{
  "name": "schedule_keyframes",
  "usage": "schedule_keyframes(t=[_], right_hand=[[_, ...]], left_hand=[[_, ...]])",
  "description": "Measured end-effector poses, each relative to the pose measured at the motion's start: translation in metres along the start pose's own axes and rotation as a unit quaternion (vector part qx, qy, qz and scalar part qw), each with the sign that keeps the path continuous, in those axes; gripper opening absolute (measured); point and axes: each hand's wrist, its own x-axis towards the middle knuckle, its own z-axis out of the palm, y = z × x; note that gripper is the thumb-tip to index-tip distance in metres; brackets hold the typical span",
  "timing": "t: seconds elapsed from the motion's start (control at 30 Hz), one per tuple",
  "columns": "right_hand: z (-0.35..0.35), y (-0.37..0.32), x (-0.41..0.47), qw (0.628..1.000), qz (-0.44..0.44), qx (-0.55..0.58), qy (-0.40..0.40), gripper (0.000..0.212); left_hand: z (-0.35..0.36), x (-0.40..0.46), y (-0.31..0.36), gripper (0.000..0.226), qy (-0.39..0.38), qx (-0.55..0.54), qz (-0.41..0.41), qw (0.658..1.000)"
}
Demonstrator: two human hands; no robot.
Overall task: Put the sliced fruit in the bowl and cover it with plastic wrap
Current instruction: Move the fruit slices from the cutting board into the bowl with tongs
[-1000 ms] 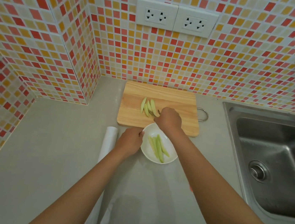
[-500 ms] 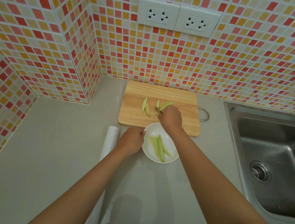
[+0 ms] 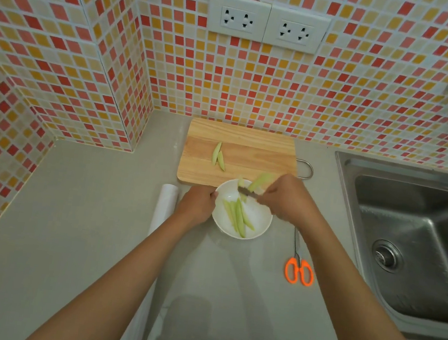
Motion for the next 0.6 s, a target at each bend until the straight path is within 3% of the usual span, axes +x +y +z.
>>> schedule_keyframes(t=[0.13, 0.37, 0.5, 0.6], right_hand=[[0.02, 0.009, -0.013, 0.992, 0.031, -0.095, -0.073, 0.031], [-0.001, 0.004, -0.013, 0.986, 0.018, -0.159, -0.046, 0.039], [-0.012, -0.018, 0.012, 0.996, -0.006, -0.074, 0.057, 0.042], [0.013, -0.044, 0.045, 0.998, -0.016, -0.017, 0.06, 0.041]], left_hand=[[0.0, 0.0, 0.001, 0.031, -0.003, 0.003, -0.008, 1.0], [0.001, -0.001, 0.0, 0.03, 0.003, -0.014, -0.008, 1.0], [0.001, -0.002, -0.002, 0.029, 0.008, -0.03, -0.005, 0.999], [0.002, -0.003, -0.002, 0.031, 0.01, -0.03, -0.007, 0.999]])
